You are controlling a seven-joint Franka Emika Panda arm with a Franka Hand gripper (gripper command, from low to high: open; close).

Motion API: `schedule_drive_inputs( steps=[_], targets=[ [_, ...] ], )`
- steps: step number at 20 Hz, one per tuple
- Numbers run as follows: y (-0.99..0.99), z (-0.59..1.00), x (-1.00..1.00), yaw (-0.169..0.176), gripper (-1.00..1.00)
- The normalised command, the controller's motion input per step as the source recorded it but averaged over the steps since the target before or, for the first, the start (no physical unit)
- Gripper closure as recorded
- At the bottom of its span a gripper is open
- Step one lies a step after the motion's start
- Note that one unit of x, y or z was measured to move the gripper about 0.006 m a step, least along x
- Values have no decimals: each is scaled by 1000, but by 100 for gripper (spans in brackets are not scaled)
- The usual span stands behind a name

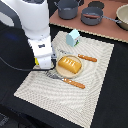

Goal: Interact with the objects in diverse but meaningful ways.

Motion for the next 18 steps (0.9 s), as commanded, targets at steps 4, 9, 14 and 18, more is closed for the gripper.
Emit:
schedule_drive_inputs(
  steps=[4,9,14,18],
  targets=[
    [-55,1000,111,-2,100],
    [-458,828,337,-2,100],
    [-731,569,425,-27,100],
    [-654,392,452,-69,100]
  ],
)
